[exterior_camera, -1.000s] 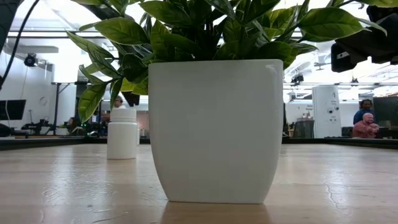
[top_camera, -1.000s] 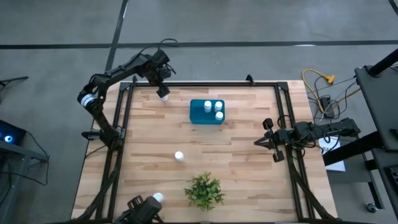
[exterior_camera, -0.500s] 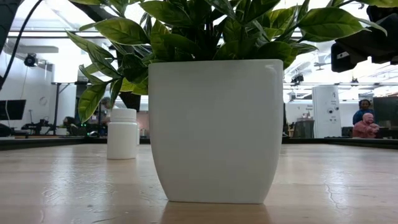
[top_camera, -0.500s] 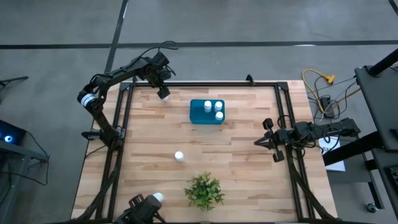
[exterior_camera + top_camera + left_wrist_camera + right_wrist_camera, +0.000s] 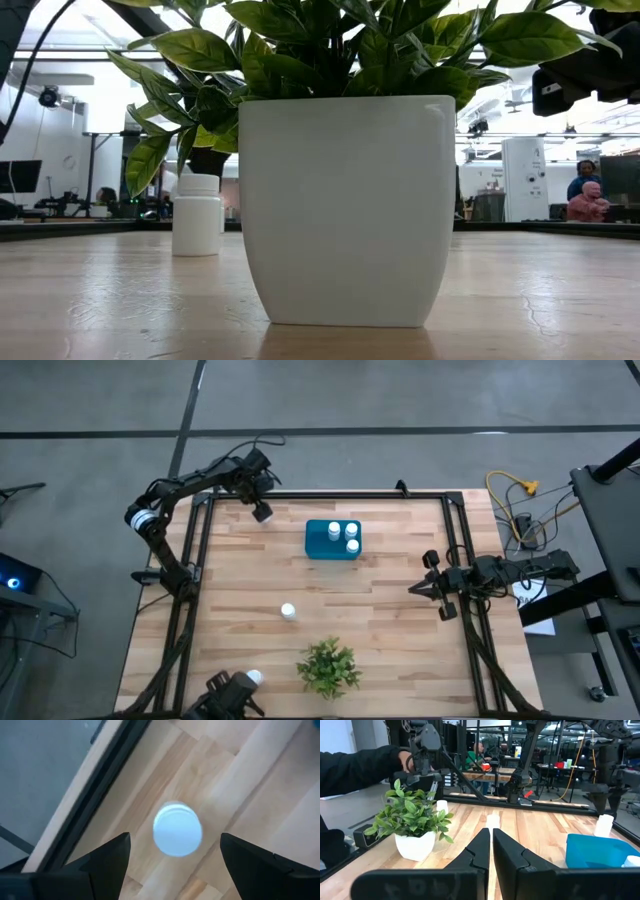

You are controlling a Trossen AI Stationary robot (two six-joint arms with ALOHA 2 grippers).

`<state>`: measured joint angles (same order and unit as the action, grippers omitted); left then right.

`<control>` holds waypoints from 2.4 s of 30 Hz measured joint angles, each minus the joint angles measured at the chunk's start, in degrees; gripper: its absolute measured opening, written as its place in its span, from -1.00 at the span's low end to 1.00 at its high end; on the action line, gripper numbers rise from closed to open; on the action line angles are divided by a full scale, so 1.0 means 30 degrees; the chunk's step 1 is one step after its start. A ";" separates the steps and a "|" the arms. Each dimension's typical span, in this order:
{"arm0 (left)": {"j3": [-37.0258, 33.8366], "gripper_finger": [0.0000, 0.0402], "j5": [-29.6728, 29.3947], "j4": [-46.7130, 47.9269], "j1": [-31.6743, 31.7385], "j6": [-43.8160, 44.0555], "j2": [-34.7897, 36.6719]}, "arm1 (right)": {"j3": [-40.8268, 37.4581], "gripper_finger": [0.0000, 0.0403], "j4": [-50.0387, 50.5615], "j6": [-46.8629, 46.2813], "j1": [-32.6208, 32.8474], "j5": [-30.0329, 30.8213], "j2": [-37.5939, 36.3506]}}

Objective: Pick and place pill bottles into a basket
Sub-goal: Put the white pill bottle into the blue bin

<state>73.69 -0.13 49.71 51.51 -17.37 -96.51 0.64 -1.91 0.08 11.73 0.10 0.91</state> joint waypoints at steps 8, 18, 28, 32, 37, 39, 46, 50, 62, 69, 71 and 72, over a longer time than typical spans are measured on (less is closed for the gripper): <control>-0.0102 0.44 0.0467 -0.0489 0.0218 -0.0119 -0.0434 | 0.0000 -0.94 -0.0006 0.0012 0.0000 0.0000 -0.0002; -0.0313 0.44 0.0522 -0.0690 0.0336 -0.0335 -0.1357 | 0.0000 -0.94 -0.0002 0.0001 0.0000 0.0000 -0.0003; -0.0321 0.44 0.0544 -0.1094 0.0342 -0.0353 -0.1566 | 0.0000 -0.94 0.0000 0.0020 0.0000 -0.0003 0.0000; -0.0321 0.44 0.0551 -0.1106 0.0342 -0.0350 -0.1566 | 0.0000 -0.94 0.0000 0.0010 0.0000 0.0000 -0.0003; -0.0321 0.39 0.0551 -0.1116 0.0342 -0.0339 -0.1566 | 0.0000 -0.94 0.0000 0.0022 0.0000 0.0000 0.0000; -0.0321 0.31 0.0551 -0.1142 0.0342 -0.0342 -0.1566 | 0.0000 -0.94 0.0000 0.0009 0.0000 0.0000 -0.0001; -0.0321 -0.17 0.0592 -0.1098 0.0342 -0.0342 -0.1549 | 0.0000 -0.94 0.0000 0.0028 0.0000 0.0000 0.0000; -0.0320 -0.29 0.0624 -0.1098 0.0342 -0.0503 -0.1530 | 0.0000 -0.94 0.0000 0.0023 0.0000 0.0000 -0.0001; 0.0210 -0.29 0.1408 0.0087 0.0291 -0.0408 -0.1097 | 0.0000 -0.94 0.0000 0.0008 0.0000 0.0000 0.0000; 0.1210 -0.29 0.2950 0.1292 -0.0179 -0.0335 0.0416 | 0.0000 -0.94 0.0000 0.0014 0.0000 0.0000 -0.0007; 0.1396 -0.29 0.4119 0.1090 -0.0520 -0.0328 0.0991 | 0.0000 -0.94 0.0000 0.0011 0.0000 0.0000 -0.0007; 0.1461 -0.29 0.4610 0.1076 -0.0766 -0.0333 0.1264 | 0.0000 -0.94 0.0000 0.0028 0.0000 0.0000 -0.0007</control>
<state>78.07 13.69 52.94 49.21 -18.36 -92.72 0.64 -1.91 0.16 11.73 0.10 0.89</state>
